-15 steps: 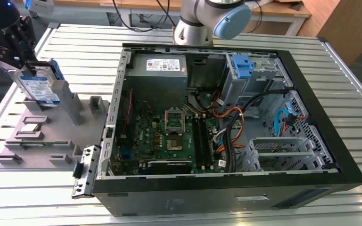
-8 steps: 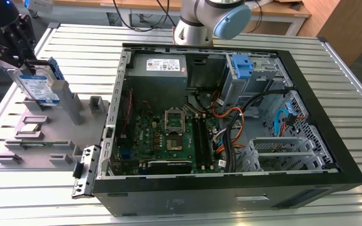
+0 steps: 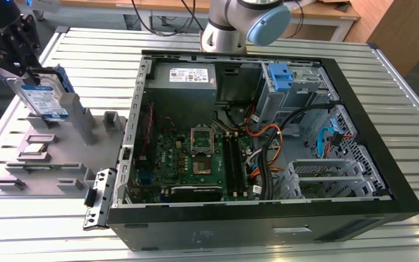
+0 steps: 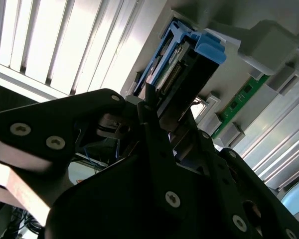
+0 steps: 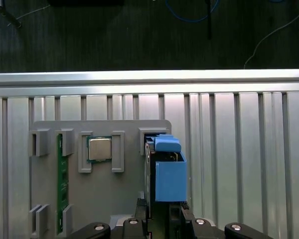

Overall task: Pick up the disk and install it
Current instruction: 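Pick up the disk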

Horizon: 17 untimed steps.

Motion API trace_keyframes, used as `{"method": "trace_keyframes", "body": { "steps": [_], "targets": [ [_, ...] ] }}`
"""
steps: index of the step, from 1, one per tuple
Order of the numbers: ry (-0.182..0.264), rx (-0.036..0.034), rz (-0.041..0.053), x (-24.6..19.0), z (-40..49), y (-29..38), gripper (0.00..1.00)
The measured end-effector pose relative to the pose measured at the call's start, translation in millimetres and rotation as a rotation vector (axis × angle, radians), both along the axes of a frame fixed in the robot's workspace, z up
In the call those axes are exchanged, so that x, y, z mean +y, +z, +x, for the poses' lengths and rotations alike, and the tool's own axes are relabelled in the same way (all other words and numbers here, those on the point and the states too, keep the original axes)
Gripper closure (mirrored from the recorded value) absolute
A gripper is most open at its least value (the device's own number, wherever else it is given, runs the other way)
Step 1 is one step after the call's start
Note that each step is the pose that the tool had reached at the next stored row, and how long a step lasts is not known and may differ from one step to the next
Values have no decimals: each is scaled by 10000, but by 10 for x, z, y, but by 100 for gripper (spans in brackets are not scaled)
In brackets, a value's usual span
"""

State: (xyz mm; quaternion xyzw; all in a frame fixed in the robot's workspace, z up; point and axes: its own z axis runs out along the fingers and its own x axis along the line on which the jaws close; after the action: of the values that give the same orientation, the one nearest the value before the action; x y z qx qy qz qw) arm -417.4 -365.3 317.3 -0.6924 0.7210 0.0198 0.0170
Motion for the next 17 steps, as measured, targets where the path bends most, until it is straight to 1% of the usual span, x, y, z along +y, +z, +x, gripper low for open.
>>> {"method": "trace_keyframes", "body": {
  "steps": [5,9,17],
  "targets": [
    [0,-1,1,0,0,67,65],
    [0,-1,1,0,0,133,65],
    [0,0,0,0,0,283,65]
  ]
}}
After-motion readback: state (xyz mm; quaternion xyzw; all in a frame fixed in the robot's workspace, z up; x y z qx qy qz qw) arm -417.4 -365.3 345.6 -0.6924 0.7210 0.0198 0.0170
